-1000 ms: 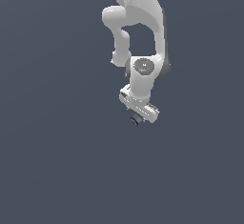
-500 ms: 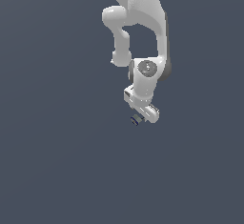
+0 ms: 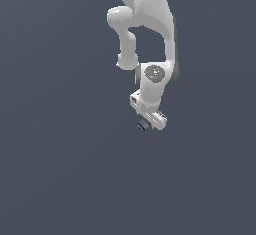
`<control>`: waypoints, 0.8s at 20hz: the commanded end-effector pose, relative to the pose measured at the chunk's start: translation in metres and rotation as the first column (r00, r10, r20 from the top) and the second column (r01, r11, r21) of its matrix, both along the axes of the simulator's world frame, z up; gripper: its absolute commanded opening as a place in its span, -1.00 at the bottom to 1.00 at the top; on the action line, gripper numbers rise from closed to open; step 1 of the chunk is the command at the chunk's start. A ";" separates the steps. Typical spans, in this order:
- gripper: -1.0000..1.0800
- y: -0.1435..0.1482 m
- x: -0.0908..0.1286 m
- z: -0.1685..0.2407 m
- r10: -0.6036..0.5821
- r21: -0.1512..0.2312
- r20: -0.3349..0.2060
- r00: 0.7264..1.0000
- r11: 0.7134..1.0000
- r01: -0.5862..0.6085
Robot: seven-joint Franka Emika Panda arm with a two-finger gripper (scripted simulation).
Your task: Pick up the object and move it to a goal position.
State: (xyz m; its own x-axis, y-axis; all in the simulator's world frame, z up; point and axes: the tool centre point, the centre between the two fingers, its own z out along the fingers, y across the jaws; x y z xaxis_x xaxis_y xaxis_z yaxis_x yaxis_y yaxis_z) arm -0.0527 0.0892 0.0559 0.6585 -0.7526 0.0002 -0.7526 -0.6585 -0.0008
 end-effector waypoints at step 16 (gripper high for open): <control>-1.00 0.000 -0.001 -0.043 -0.004 0.000 -0.001 1.000 1.000 0.004</control>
